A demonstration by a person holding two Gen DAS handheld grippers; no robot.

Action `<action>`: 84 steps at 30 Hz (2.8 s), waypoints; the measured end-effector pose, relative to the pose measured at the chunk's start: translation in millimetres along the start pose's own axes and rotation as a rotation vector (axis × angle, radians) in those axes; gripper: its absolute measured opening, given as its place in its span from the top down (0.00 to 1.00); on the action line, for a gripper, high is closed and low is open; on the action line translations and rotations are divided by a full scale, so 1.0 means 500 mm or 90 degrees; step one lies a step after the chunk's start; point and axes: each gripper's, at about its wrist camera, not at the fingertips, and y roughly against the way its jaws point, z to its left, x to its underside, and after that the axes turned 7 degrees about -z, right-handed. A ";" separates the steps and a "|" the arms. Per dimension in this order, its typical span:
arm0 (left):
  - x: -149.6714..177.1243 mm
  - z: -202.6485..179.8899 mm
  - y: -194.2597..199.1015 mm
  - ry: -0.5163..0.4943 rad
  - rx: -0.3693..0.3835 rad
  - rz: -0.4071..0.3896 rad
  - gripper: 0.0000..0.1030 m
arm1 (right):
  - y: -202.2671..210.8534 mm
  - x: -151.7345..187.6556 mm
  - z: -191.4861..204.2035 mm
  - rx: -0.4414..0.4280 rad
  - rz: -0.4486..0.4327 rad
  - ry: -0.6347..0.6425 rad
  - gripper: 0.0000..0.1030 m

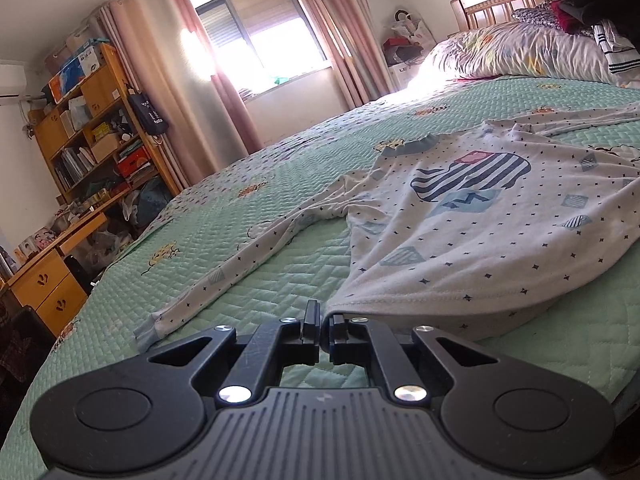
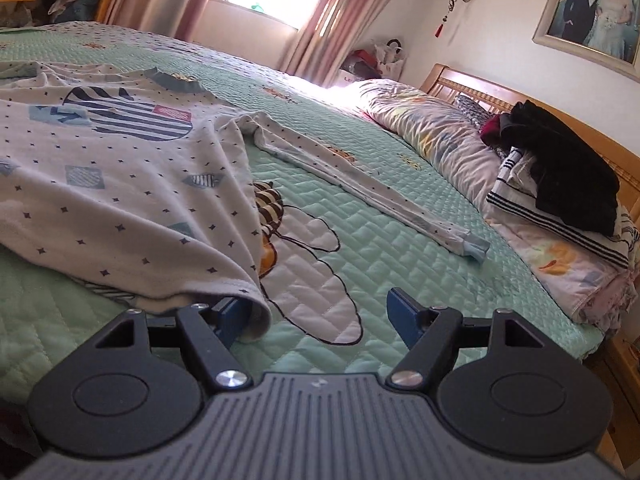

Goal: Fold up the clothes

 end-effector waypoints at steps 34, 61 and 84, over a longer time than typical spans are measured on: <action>0.013 0.030 0.005 0.039 0.014 0.050 0.95 | 0.095 -0.012 -0.033 -0.008 -0.036 0.145 0.99; 0.054 0.111 0.072 0.151 -0.015 0.082 0.18 | -0.132 0.096 -0.517 -0.120 0.046 -0.747 0.48; 0.000 0.021 -0.015 0.046 -0.004 0.136 0.16 | -0.474 0.112 -0.612 -0.137 0.039 -0.859 0.96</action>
